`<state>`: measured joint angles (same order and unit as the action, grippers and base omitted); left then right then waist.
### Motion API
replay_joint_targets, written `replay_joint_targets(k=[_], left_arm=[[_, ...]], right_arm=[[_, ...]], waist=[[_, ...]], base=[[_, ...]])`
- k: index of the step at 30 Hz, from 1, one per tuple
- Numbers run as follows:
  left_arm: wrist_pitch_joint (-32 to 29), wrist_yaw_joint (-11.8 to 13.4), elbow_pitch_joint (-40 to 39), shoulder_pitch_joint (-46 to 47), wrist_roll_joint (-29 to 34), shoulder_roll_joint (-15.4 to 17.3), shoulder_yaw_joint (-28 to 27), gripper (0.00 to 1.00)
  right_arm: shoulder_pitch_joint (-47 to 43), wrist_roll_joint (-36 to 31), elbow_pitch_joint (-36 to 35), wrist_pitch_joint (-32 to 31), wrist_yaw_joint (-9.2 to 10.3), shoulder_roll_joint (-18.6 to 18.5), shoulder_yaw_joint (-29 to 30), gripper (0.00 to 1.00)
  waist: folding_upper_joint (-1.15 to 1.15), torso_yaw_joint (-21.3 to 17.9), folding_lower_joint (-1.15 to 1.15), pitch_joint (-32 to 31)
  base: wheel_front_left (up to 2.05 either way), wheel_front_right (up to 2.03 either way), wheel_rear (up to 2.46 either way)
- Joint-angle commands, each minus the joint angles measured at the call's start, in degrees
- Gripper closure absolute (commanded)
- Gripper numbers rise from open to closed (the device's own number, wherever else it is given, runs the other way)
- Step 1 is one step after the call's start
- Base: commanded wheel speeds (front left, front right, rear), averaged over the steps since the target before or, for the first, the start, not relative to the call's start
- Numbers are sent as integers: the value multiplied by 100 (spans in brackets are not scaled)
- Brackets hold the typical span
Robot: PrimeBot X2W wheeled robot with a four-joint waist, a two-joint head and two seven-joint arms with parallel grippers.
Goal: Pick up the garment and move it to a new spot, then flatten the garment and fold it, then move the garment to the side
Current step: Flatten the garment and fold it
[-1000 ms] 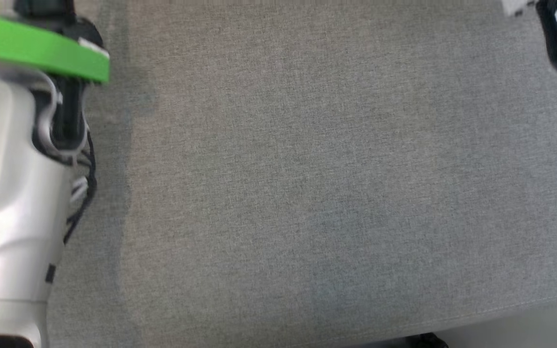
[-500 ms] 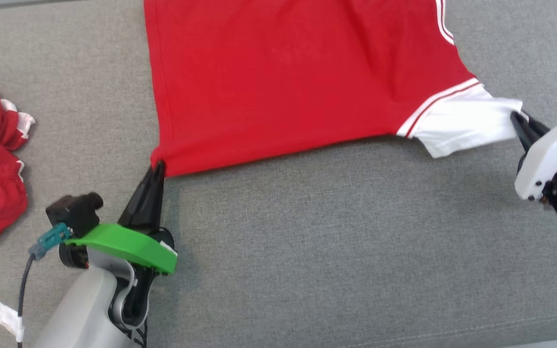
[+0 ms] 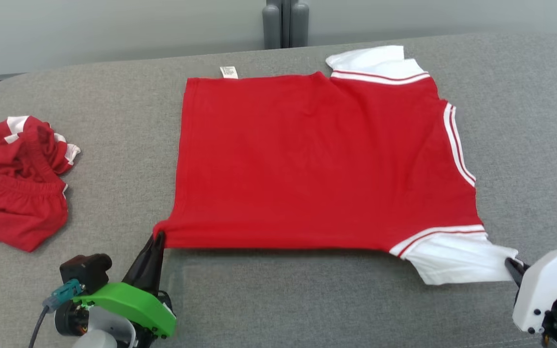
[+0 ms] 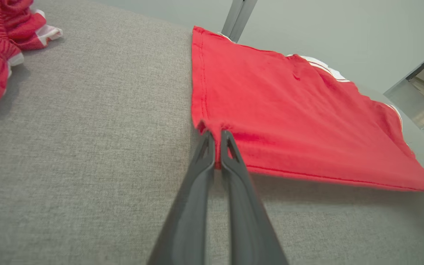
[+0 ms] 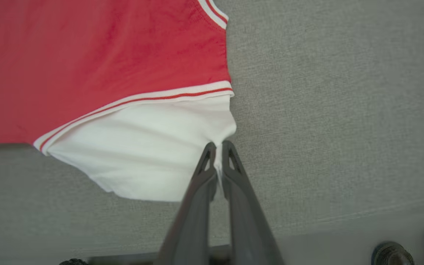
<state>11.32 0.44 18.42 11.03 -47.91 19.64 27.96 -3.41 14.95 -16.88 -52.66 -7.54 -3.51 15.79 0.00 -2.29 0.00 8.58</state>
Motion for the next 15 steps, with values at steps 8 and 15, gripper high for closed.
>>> replay_joint_targets(k=[8, 15], left_arm=[[-288, 610, -441, -746, -110, 293, -107, 100], [-732, 1205, -875, -1280, -244, 345, -87, 100]], right_arm=[[-451, 105, -242, -188, 11, 46, 376, 100], [-514, 144, -129, -59, 12, 43, 466, 100]], waist=[[0, -31, 0, -129], [0, -8, 0, -101]], base=[[0, 0, 0], [0, 0, 0]])
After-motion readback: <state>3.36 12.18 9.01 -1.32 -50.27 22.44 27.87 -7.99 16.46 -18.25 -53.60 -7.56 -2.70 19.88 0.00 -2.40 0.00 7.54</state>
